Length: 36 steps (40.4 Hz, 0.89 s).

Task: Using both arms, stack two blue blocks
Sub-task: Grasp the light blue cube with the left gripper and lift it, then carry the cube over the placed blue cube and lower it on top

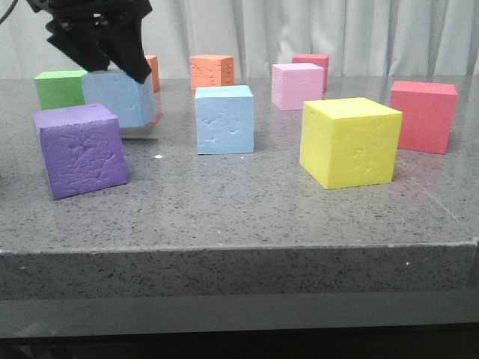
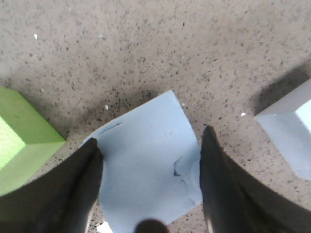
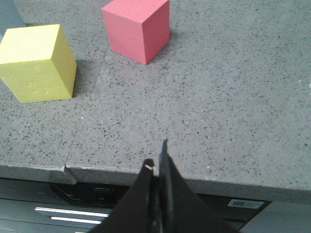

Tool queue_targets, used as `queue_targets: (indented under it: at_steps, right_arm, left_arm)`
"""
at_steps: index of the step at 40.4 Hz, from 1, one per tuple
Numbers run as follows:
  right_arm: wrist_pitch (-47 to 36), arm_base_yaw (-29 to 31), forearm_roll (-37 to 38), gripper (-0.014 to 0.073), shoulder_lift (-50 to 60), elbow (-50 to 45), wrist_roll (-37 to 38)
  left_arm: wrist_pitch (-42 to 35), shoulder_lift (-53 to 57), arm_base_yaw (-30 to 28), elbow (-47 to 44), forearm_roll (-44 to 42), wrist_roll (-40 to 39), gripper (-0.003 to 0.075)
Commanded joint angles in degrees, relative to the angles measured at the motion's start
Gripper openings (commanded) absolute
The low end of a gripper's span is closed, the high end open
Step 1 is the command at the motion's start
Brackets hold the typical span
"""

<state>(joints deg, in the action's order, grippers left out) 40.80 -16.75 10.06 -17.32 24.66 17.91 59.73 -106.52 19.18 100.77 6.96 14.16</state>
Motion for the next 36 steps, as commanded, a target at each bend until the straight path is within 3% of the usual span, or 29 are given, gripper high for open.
queue_targets:
  at_steps: [1,9,20,36]
  right_arm:
    - [-4.0,0.43,1.41,-0.0068,-0.29,1.44,-0.51]
    - [-4.06,0.43,1.41,-0.0068,-0.29,1.44,-0.51]
    - [-4.06,0.43,1.41,-0.0068,-0.29,1.44,-0.51]
    - [-4.06,0.43,1.41,-0.0068,-0.29,1.44,-0.46]
  left_arm:
    - [0.1,2.7,0.02,4.02,0.94,-0.4,0.03]
    - [2.72,2.7,0.82,8.3,1.32,-0.4,0.03]
    - [8.38,2.7,6.62,15.97,1.32,-0.51,0.03]
    - [8.43,1.48,14.7,18.74,1.32,-2.39,0.0301]
